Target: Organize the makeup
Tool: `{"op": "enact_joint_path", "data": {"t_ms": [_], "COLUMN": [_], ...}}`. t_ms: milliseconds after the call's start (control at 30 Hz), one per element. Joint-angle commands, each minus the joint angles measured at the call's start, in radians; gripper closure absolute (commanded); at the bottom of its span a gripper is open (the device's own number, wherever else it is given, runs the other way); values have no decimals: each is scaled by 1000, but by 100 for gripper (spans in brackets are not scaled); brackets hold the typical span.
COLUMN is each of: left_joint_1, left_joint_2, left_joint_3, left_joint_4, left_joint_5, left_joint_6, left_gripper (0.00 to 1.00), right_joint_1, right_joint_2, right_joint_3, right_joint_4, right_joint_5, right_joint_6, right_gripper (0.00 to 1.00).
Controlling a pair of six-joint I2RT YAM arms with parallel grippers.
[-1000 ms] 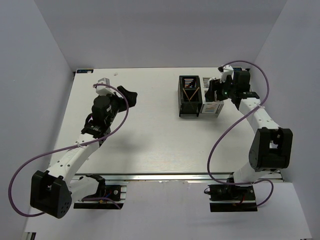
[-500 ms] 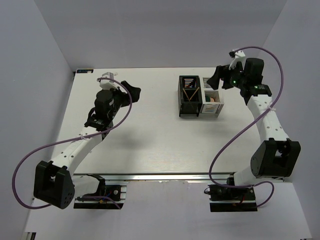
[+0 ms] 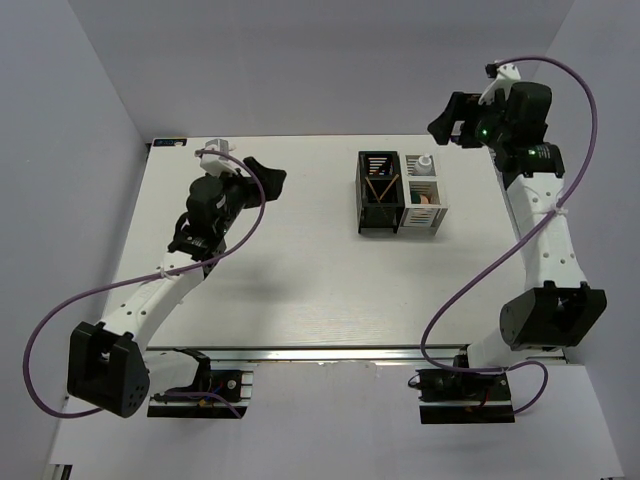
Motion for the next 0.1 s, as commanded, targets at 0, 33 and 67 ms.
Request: {"op": "enact_joint_path", "data": {"t_ms": [0, 33, 67], "left_joint_1": [5, 5, 5], "left_joint_2": [-6, -6, -6], "left_joint_3": [36, 38, 38], "left_joint_4": [33, 35, 36], "left_joint_5": [23, 23, 23], "left_joint_6": [13, 13, 13], "left_gripper": [2, 2, 2], "right_joint_1": [-2, -2, -2], "right_joint_2": [-24, -31, -36], "right_joint_3": [36, 28, 13], "right_joint_4": [-45, -48, -42], "right_joint_5": [5, 5, 2], "right_joint_6": [0, -5, -6], "right_gripper": [11, 11, 10]}}
